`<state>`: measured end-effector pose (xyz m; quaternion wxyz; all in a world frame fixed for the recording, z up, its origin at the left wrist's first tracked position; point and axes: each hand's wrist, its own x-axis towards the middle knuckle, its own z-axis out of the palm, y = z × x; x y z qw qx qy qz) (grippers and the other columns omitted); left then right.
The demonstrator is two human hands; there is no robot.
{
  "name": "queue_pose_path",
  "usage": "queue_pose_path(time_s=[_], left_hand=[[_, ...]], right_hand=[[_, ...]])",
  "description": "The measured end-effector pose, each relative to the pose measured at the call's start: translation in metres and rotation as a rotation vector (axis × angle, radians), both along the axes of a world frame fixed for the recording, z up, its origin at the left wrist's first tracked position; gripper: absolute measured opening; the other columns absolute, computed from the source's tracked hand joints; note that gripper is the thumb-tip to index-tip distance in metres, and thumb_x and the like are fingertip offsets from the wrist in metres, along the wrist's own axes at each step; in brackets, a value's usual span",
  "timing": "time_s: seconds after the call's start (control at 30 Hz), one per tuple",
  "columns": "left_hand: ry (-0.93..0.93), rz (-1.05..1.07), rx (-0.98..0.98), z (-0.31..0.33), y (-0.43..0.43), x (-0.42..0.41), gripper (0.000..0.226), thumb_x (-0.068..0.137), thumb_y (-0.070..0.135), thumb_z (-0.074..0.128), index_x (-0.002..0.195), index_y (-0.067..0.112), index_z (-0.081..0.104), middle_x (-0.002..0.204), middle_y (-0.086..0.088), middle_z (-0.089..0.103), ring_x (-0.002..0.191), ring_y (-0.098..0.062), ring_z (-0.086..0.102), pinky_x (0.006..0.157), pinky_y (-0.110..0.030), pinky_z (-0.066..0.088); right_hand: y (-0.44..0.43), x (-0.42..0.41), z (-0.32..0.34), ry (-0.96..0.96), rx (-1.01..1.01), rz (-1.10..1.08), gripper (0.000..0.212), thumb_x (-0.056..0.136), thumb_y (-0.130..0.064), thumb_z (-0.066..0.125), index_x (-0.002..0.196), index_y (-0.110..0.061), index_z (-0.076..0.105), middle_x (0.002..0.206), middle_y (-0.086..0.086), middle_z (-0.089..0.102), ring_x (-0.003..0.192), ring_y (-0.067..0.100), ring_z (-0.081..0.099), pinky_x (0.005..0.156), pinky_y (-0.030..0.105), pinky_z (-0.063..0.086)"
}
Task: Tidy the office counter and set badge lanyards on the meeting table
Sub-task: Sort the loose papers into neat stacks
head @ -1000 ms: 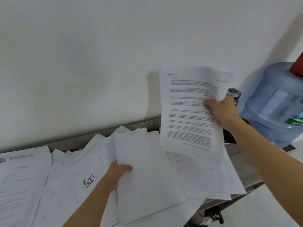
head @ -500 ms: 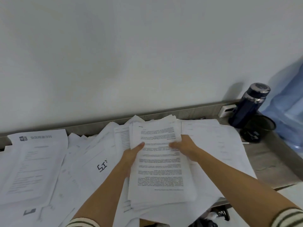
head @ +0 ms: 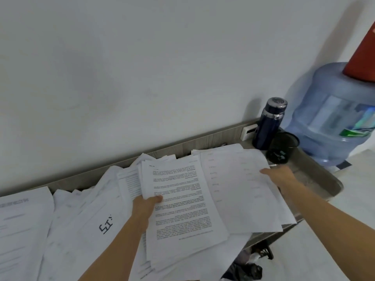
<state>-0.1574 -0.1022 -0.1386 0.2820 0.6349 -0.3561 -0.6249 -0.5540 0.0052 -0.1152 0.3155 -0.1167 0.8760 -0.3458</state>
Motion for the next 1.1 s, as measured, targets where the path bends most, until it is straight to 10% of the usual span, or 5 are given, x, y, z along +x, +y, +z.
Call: queue_pose_path(time_s=[0.2, 0.43, 0.7, 1.1], left_hand=[[0.019, -0.022, 0.002, 0.002, 0.002, -0.005, 0.037, 0.075, 0.004, 0.079, 0.109, 0.003, 0.066, 0.098, -0.017, 0.072, 0.086, -0.036, 0.07, 0.072, -0.048, 0.058], [0.011, -0.03, 0.001, 0.004, 0.003, -0.004, 0.036, 0.077, 0.005, 0.078, 0.111, 0.004, 0.065, 0.098, -0.016, 0.072, 0.085, -0.036, 0.07, 0.074, -0.051, 0.058], [-0.006, -0.046, 0.032, 0.003, 0.003, -0.001, 0.037, 0.077, 0.004, 0.077, 0.112, 0.004, 0.065, 0.098, -0.017, 0.072, 0.084, -0.037, 0.07, 0.075, -0.054, 0.057], [0.061, -0.024, 0.047, 0.008, 0.002, -0.005, 0.036, 0.086, 0.026, 0.071, 0.116, 0.008, 0.063, 0.099, -0.017, 0.072, 0.087, -0.038, 0.069, 0.08, -0.057, 0.055]], right_hand=[[-0.002, 0.037, 0.012, -0.313, -0.159, 0.058, 0.033, 0.077, -0.014, 0.082, 0.101, -0.002, 0.063, 0.094, 0.017, 0.069, 0.08, 0.033, 0.068, 0.068, 0.042, 0.057], [-0.01, 0.043, 0.032, 0.345, 0.064, 0.375, 0.021, 0.086, -0.018, 0.066, 0.104, -0.009, 0.062, 0.094, 0.013, 0.065, 0.08, 0.03, 0.062, 0.073, 0.036, 0.052], [-0.008, 0.025, 0.112, 0.488, -0.228, 0.287, 0.007, 0.092, -0.014, 0.057, 0.094, -0.014, 0.063, 0.077, 0.007, 0.061, 0.073, 0.032, 0.061, 0.066, 0.035, 0.051], [-0.006, 0.055, 0.127, -0.138, -0.571, 0.172, 0.022, 0.086, -0.001, 0.068, 0.107, 0.003, 0.066, 0.091, 0.016, 0.071, 0.07, 0.026, 0.069, 0.061, 0.034, 0.057]])
